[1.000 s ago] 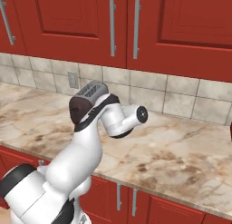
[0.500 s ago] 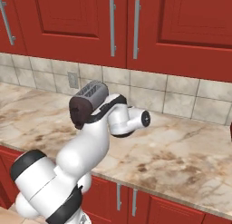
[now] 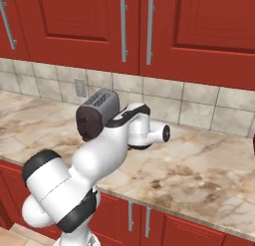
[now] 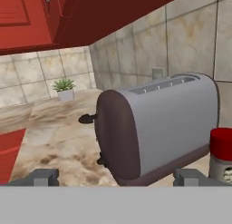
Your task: Place the liquors on the top shelf of the fridge to keep them out of children's reach, and place the sweet potato on lower shelves for easy access.
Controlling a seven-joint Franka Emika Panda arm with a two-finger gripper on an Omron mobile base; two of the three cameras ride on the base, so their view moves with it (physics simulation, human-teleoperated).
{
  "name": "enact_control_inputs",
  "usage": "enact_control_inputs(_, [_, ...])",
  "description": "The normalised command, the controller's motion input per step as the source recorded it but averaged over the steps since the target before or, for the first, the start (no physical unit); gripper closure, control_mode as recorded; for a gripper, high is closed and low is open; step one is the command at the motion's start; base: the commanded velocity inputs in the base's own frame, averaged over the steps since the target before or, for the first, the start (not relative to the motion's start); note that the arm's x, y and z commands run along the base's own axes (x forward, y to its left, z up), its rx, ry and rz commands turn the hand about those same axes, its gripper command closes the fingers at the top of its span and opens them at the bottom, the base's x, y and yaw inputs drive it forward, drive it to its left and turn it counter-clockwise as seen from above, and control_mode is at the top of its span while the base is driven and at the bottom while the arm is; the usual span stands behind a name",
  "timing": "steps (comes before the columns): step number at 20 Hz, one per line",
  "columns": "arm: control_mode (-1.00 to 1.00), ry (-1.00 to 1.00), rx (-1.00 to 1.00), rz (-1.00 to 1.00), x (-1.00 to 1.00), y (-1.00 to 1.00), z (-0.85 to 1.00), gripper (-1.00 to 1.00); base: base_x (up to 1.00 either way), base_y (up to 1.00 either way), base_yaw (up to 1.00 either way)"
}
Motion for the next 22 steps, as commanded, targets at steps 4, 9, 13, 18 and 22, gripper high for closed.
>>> enact_control_inputs(4, [-1.00,0.00,0.00,-0.06,0.20,-0.06,0.00,-1.00,0.00,0.00,0.00])
enact_control_inputs(9, [-1.00,0.00,0.00,-0.10,0.28,-0.11,0.00,-1.00,0.00,0.00,0.00])
enact_control_inputs(13, [-1.00,0.00,0.00,-0.07,0.30,-0.02,-0.01,-1.00,0.00,0.00,0.00])
enact_control_inputs(18, [-1.00,0.00,0.00,0.00,0.22,0.00,-0.12,-1.00,0.00,0.00,0.00])
enact_control_inputs(22, [-1.00,0.00,0.00,0.00,0.28,-0.03,-0.15,-1.00,0.00,0.00,0.00])
